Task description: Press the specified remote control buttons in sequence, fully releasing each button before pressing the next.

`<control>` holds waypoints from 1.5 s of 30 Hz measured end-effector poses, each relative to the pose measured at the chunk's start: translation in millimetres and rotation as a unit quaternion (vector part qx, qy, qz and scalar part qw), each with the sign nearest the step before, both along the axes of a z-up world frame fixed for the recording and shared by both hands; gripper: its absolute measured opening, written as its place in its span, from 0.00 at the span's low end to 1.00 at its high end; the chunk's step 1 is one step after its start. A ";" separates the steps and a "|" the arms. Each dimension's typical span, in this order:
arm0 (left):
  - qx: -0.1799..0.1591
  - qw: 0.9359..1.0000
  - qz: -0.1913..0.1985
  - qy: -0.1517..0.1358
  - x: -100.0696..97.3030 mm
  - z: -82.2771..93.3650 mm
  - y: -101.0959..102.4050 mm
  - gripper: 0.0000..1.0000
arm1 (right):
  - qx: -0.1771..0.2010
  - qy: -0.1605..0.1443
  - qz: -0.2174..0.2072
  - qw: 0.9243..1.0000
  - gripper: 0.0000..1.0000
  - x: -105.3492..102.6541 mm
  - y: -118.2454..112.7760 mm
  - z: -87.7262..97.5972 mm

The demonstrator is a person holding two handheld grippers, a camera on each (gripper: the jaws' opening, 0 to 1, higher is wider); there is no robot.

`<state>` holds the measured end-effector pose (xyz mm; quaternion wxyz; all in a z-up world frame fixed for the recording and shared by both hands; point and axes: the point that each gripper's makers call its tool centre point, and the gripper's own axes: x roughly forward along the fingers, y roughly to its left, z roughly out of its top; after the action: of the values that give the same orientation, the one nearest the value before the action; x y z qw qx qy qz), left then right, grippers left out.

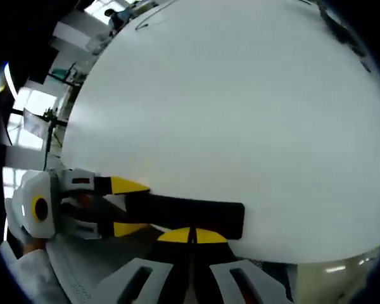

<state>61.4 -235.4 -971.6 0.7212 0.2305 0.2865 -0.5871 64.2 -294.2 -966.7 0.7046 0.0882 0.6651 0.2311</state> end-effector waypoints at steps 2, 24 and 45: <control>0.000 1.000 0.000 0.000 -0.1 0.2 0.0 0.25 | -0.005 -0.020 0.000 1.000 0.00 4.9 -1.0 2.9; 0.001 1.000 -0.002 -0.001 -0.3 0.0 0.0 0.25 | -0.024 -0.071 0.044 0.996 0.00 11.2 2.6 -0.3; 0.001 1.000 -0.006 0.000 -4.0 -0.1 -4.0 0.24 | 0.026 -0.070 0.018 0.997 0.00 14.2 10.6 7.4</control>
<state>57.4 -239.4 -971.7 0.7175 0.2331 0.2860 -0.5908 78.3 -283.6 -959.3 0.7429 0.0779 0.6092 0.2662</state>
